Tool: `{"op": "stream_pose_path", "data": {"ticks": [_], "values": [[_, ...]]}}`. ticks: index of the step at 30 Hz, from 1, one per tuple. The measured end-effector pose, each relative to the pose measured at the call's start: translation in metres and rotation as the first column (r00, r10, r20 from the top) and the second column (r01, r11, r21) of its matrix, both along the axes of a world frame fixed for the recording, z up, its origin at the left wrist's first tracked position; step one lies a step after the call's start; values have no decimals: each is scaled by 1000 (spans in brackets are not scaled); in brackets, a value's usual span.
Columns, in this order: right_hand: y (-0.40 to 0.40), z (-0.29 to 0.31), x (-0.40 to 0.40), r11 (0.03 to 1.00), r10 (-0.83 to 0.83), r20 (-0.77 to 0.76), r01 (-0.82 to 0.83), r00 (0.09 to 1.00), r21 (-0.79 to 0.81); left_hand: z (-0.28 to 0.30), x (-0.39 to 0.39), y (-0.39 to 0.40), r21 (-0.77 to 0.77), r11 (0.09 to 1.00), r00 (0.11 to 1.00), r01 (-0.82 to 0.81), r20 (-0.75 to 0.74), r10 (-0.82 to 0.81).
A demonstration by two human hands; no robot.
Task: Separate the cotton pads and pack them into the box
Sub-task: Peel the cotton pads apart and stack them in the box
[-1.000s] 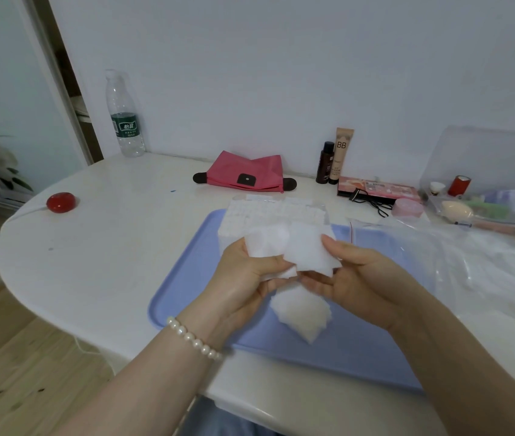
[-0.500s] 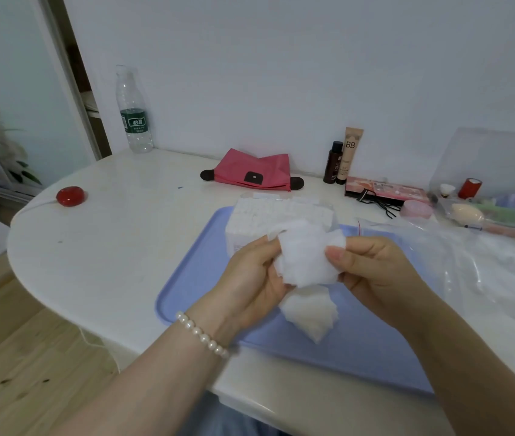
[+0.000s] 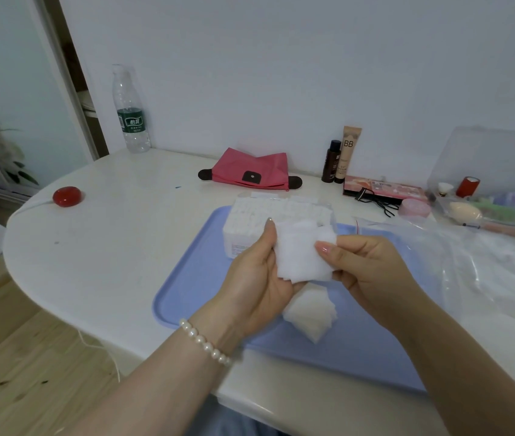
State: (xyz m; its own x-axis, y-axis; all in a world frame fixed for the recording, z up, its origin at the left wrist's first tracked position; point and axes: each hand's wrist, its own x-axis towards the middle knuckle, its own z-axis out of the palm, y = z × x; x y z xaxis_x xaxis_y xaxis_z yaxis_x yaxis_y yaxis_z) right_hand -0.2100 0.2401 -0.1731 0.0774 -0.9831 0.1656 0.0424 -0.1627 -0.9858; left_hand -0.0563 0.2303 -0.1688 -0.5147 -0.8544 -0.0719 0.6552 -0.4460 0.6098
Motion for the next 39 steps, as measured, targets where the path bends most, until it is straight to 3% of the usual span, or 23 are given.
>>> {"op": "stream_pose_path", "data": {"ticks": [6, 16, 23, 25, 27, 29, 32, 35, 39], "values": [[1, 0, 1, 1000, 13, 12, -13, 1000, -12, -3, -3, 2, -68, 997, 998, -39, 44, 42], [5, -1, 17, 982, -163, -133, 149, 978, -115, -5, -9, 3, 109, 984, 989, -143, 58, 137], [3, 11, -1, 951, -310, 31, 309, 950, 26, -4, -4, -2, 158, 964, 971, -214, 147, 191], [2, 11, 0, 900, -426, 79, 431, 901, -61, -5, -5, 0, 168, 964, 965, -207, 197, 173], [4, 11, 4, 745, -577, 17, 535, 816, -399, -5, -7, 3, 165, 971, 964, -170, 231, 130], [6, 6, 8, 527, -691, -139, 362, 709, -769, -4, -8, 6, 151, 978, 968, -141, 228, 104], [1, -11, 11, 388, -763, -327, -9, 557, -922, -2, -8, 8, 87, 993, 978, -77, 199, 58], [-1, -15, 13, 369, -759, -374, -123, 533, -921, 3, -3, 7, 99, 995, 991, -29, 134, 16], [7, -7, 15, 489, -642, -410, -66, 648, -870, 5, 3, 6, 112, 994, 999, 16, 35, -20]]}}
